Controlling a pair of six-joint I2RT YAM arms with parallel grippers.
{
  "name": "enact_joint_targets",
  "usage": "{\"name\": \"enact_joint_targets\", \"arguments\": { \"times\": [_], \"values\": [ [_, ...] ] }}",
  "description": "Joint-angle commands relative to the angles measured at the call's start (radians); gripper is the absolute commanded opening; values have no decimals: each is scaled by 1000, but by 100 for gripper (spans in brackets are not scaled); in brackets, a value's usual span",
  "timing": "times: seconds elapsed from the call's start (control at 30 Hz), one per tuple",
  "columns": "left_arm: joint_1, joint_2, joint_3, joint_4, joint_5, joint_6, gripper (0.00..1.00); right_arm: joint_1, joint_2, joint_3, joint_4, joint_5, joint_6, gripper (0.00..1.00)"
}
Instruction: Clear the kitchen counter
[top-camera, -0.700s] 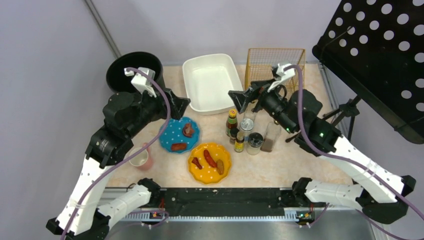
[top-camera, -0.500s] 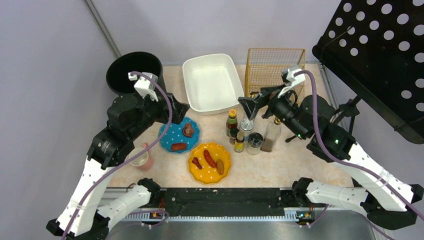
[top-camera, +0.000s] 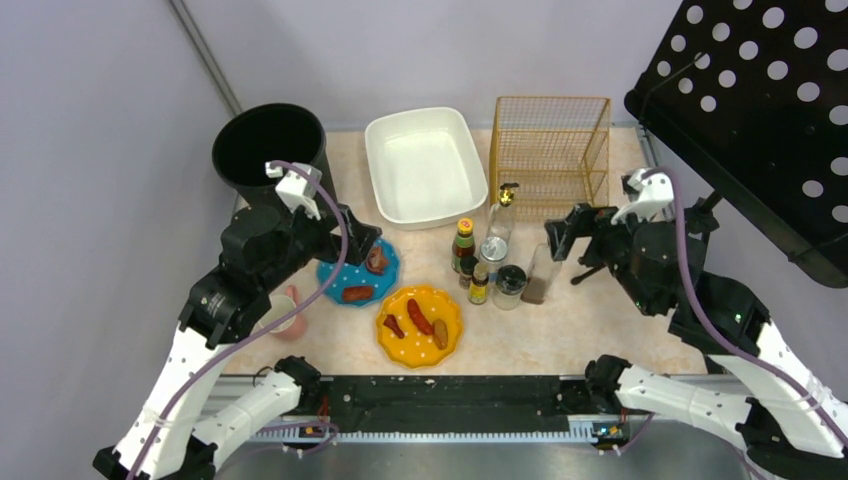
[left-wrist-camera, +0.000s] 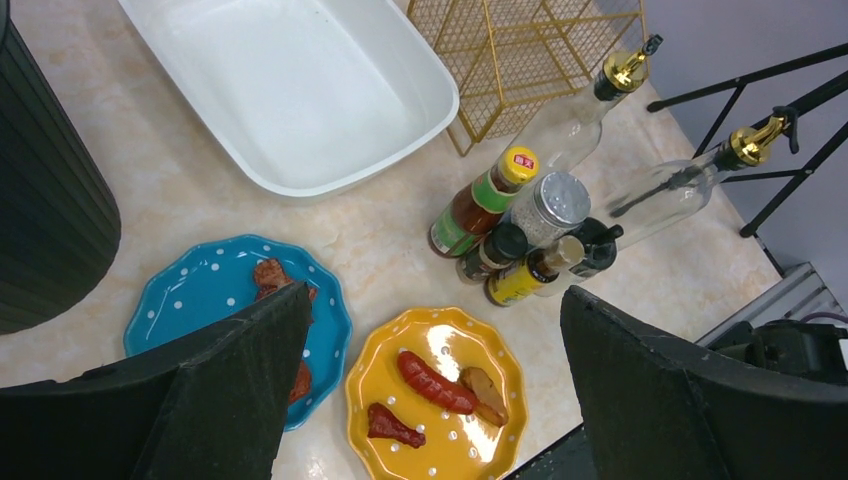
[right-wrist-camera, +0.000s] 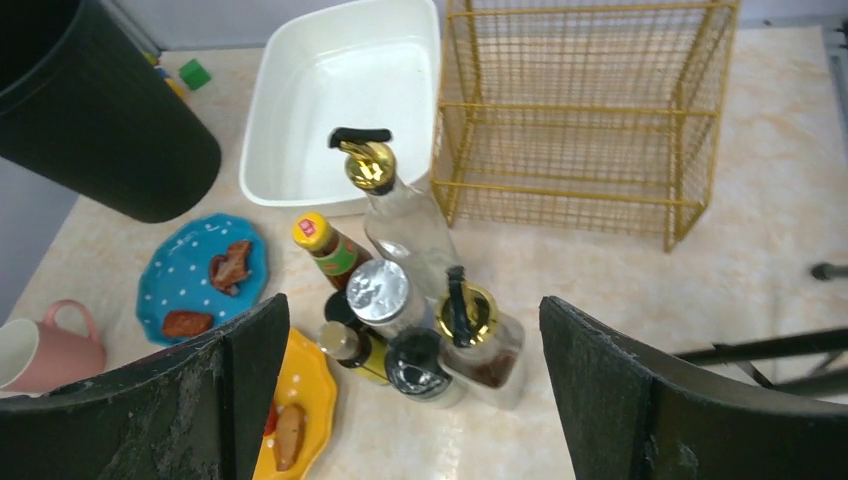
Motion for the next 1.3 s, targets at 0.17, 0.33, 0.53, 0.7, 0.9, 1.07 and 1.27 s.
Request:
{"name": "enact_joint_targets", "arguments": {
  "times": [0.17,0.33,0.53,0.7,0.9,1.07,1.27],
  "values": [
    [0,-4,-43,45,33,-12,99,-4,-70,-129,-180,156,159,93],
    [0,-8,-58,50,35,1,99,-3,-71,-272,-98,142,181,92],
    [1,1,-77,52,42,10,99,-3,-49,-370,25,171,197,91],
    [0,4,-82,48,45,13,99,-4,-69,-443,170,214,170,91],
    [1,0,-89,48,55,14,99,-4,-85,-499,288,252,127,87],
    [0,1,-99,49,51,17,99,-4,-78,-523,350,259,96,79],
    [0,7,-105,48,57,23,99,-3,-69,-548,398,268,70,69]
  ]
}}
